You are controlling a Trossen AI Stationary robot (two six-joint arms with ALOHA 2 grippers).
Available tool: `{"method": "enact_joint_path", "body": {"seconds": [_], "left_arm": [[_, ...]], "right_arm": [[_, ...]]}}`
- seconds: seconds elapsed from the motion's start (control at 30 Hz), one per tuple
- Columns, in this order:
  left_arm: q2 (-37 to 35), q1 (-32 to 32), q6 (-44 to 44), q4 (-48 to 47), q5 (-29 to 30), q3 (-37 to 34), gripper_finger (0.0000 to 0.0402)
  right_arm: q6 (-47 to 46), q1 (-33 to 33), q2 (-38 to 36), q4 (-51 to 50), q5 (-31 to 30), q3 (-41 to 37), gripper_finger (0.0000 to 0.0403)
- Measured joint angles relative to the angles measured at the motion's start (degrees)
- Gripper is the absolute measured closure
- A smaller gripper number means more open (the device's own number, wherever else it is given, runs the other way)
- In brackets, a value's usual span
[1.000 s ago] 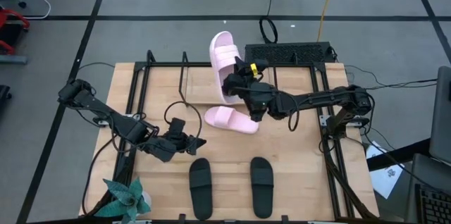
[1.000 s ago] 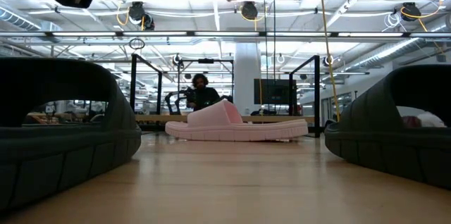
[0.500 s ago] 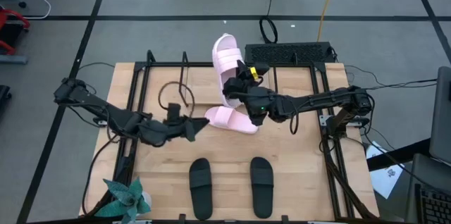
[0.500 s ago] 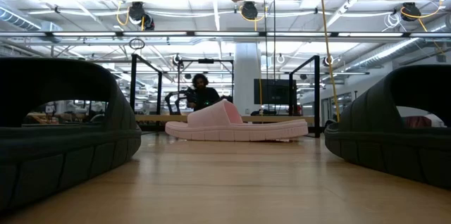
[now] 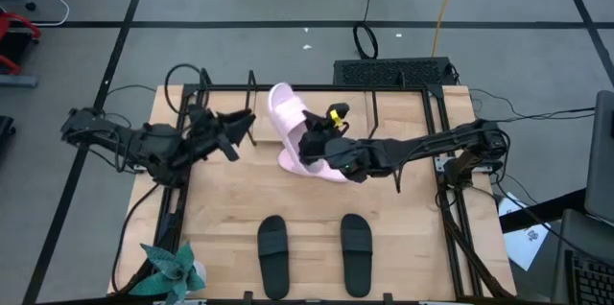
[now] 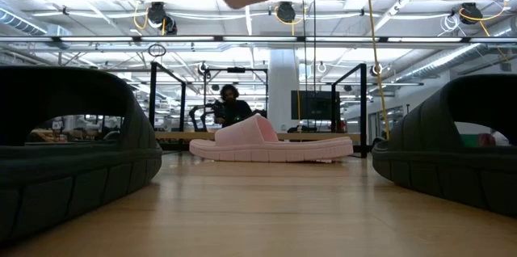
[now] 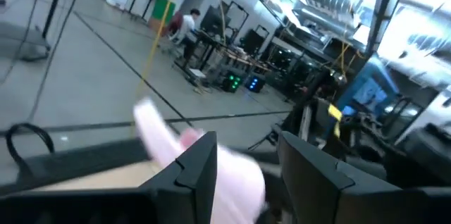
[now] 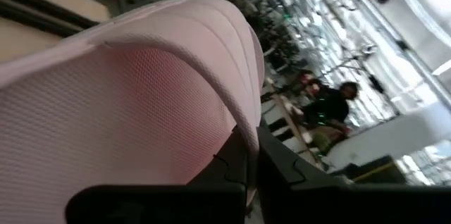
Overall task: Pick and place slides into the shelf
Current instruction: Put the bottom pink slide on the shelf
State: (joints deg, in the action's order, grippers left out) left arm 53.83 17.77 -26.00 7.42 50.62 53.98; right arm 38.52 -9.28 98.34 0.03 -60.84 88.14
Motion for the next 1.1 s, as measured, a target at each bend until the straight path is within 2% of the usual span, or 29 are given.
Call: {"method": "enact_joint_path", "body": {"seconds": [0.1,0.27,0.47,0.6,0.77,0.87,0.97,1.1], "left_arm": [[-0.6,-3.1,0.8,0.0,-5.0,0.0,0.0254],[-1.9,-9.5,-4.3,-2.5,-19.4,0.0,0.0254],[-2.2,-17.2,-16.6,-17.4,-35.5,1.8,0.0254],[0.1,-20.0,-14.8,-30.0,-40.0,9.3,0.0254],[5.5,-22.2,-8.3,-46.3,-40.3,23.9,0.0254],[9.9,-23.6,-8.0,-55.3,-40.9,30.9,0.0254],[14.2,-26.2,-12.2,-59.7,-47.8,34.4,0.0254],[18.1,-30.3,-16.2,-59.9,-59.2,35.6,0.0254]], "right_arm": [[-0.3,0.0,1.0,-2.2,2.4,0.0,0.0403],[0.0,-0.6,2.1,-2.3,4.2,0.0,0.0403],[0.1,-1.0,2.2,-3.3,6.8,0.0,0.0403],[-0.1,-1.0,2.2,-5.3,7.5,0.0,0.0403],[-2.7,-1.0,2.2,-8.6,9.8,0.0,0.0403],[-2.8,-1.0,2.2,-8.0,10.1,0.0,0.0403],[-2.1,-1.0,2.2,-8.1,10.1,0.0,0.0403],[-1.8,-1.0,2.2,-8.0,10.1,0.0,0.0403]]}}
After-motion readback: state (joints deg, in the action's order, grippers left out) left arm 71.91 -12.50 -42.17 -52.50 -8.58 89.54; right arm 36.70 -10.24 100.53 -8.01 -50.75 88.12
